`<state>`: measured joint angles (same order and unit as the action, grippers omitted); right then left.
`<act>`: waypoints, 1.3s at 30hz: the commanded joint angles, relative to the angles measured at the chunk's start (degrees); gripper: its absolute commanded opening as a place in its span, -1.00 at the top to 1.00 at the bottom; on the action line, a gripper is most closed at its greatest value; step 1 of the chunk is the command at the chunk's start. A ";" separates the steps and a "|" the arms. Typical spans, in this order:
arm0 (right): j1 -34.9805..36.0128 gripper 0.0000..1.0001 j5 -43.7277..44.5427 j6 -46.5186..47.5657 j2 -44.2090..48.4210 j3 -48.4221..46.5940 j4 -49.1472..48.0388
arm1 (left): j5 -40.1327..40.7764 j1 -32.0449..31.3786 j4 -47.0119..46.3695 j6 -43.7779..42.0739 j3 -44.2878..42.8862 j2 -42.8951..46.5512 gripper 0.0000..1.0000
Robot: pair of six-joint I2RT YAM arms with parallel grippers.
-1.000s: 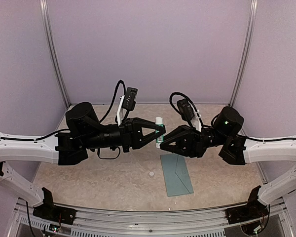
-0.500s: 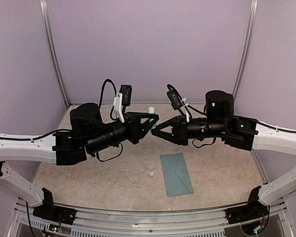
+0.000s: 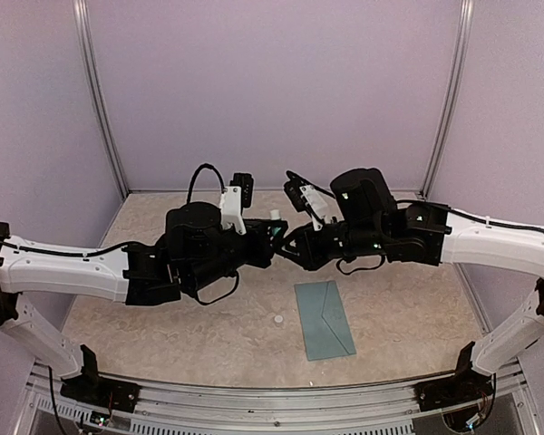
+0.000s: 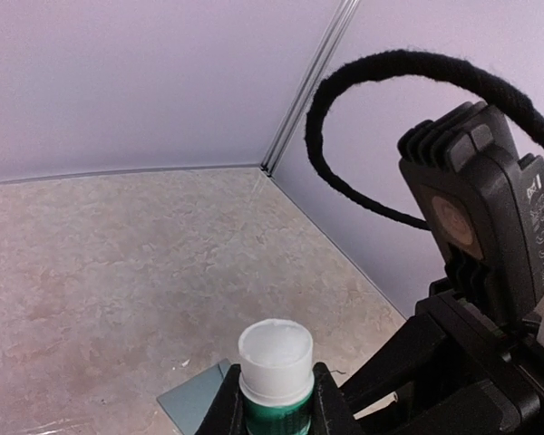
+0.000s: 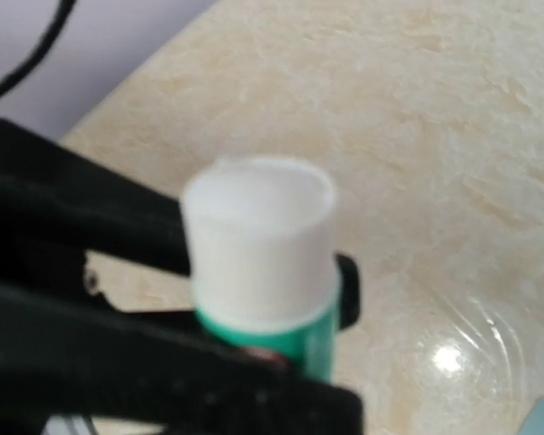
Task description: Place the letter into the envelope and seal it
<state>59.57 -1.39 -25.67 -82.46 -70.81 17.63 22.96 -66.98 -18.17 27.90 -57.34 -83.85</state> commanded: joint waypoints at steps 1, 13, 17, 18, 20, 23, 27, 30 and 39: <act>-2.69 0.39 -4.17 2.78 7.38 5.40 -13.95 | -11.48 -2.59 0.66 1.45 -1.66 3.51 0.94; -6.84 -0.64 -45.30 -6.44 16.99 24.78 -49.96 | -40.32 3.10 -16.63 2.86 7.66 13.80 0.91; -5.73 -0.58 -48.12 -8.36 13.64 24.23 -54.44 | -46.87 3.13 -20.11 4.25 7.48 13.68 0.90; -5.07 -0.55 -48.62 -8.38 12.82 23.96 -55.35 | -48.30 3.19 -21.07 4.68 7.41 13.12 0.90; -4.17 -0.49 -49.72 -9.15 11.24 23.43 -57.81 | -50.05 3.16 -22.42 5.40 7.01 12.41 0.90; -3.58 -0.34 -50.73 -10.25 9.39 22.60 -60.76 | -51.43 3.06 -23.99 5.91 6.78 11.54 0.90; -2.86 -0.08 -52.70 -12.37 7.34 22.09 -65.40 | -52.08 2.94 -24.87 6.35 6.85 11.02 0.90; -2.18 0.05 -53.86 -12.99 5.96 21.25 -67.05 | -52.42 2.85 -25.07 6.55 6.80 10.67 0.90; -1.45 0.30 -56.09 -15.66 3.37 20.03 -71.65 | -52.75 2.70 -25.33 6.46 6.78 10.47 0.90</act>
<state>57.32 -55.16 -39.20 -77.71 -48.60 -49.21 -28.53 -64.05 -41.28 34.26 -50.28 -73.03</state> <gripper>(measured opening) 0.372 0.165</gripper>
